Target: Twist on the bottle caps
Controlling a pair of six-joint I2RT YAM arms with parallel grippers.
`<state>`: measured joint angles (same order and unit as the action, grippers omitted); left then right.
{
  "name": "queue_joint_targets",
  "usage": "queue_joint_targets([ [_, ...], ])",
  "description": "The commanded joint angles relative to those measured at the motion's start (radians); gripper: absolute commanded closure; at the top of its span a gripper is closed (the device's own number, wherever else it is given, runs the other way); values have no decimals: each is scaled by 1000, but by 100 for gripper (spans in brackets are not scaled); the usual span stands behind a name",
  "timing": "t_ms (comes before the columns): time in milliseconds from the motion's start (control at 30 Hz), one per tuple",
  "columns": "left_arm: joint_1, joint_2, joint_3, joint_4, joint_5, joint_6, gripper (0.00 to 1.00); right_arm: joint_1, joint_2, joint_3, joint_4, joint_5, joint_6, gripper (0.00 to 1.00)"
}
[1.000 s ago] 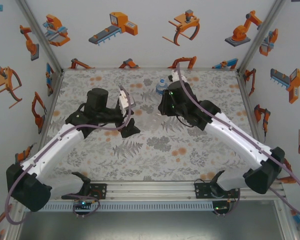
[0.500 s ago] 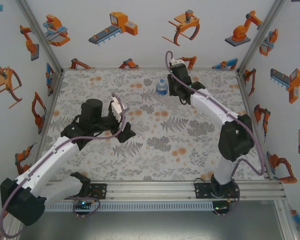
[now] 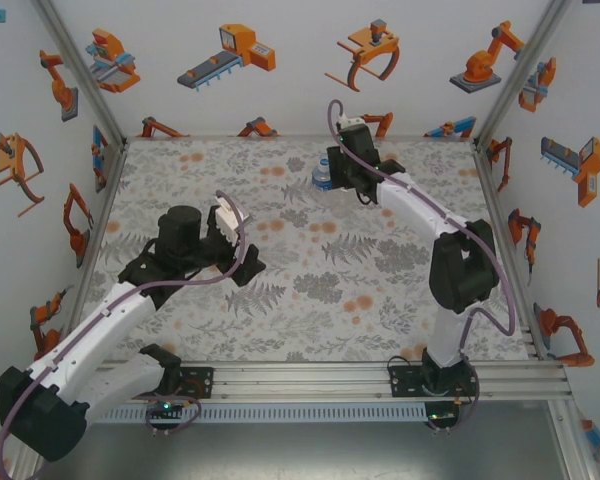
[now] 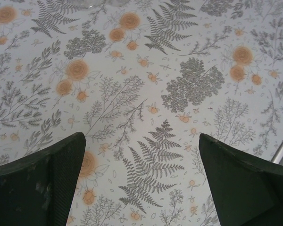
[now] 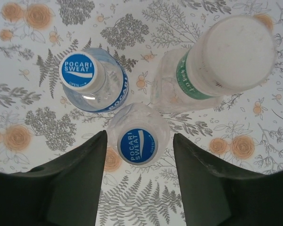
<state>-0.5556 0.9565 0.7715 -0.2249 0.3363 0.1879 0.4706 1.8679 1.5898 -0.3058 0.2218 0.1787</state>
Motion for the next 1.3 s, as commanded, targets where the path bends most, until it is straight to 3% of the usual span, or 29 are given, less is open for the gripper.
queue_joint_targets([
  [0, 9, -5, -24, 41, -117, -26, 3, -18, -71, 73, -31, 13, -34, 38],
  [133, 39, 24, -49, 83, -261, -34, 3, -48, -162, 37, -54, 27, -66, 23],
  [233, 78, 55, -85, 148, -380, -46, 3, -106, -233, -57, -52, 41, -75, 1],
  [333, 138, 90, -142, 251, -468, -51, 3, -186, -303, -205, -13, 37, -73, 1],
  [500, 245, 186, -269, 494, -541, -47, 3, -323, -400, -534, 225, 23, -116, 1],
  [700, 390, 302, -392, 806, -432, -65, 3, -454, -423, -885, 598, -58, -161, 1],
  [767, 434, 344, -427, 923, -377, -80, 3, -487, -408, -947, 692, -112, -112, 1],
  [1033, 545, 589, -456, 1253, -186, -164, 3, -500, -364, -1139, 1028, -168, -116, 1],
  [1067, 555, 606, -449, 1260, -175, -175, 3, -503, -355, -1162, 1075, -187, -121, 1],
  [1133, 564, 567, -386, 1071, -154, -171, 3, -509, -333, -1236, 1229, -202, -121, 1],
  [1200, 576, 593, -396, 1140, -149, -188, 3, -509, -324, -1244, 1256, -205, -122, 1],
  [1267, 574, 576, -385, 1083, -153, -185, 3, -508, -328, -1226, 1213, -163, -108, 1],
])
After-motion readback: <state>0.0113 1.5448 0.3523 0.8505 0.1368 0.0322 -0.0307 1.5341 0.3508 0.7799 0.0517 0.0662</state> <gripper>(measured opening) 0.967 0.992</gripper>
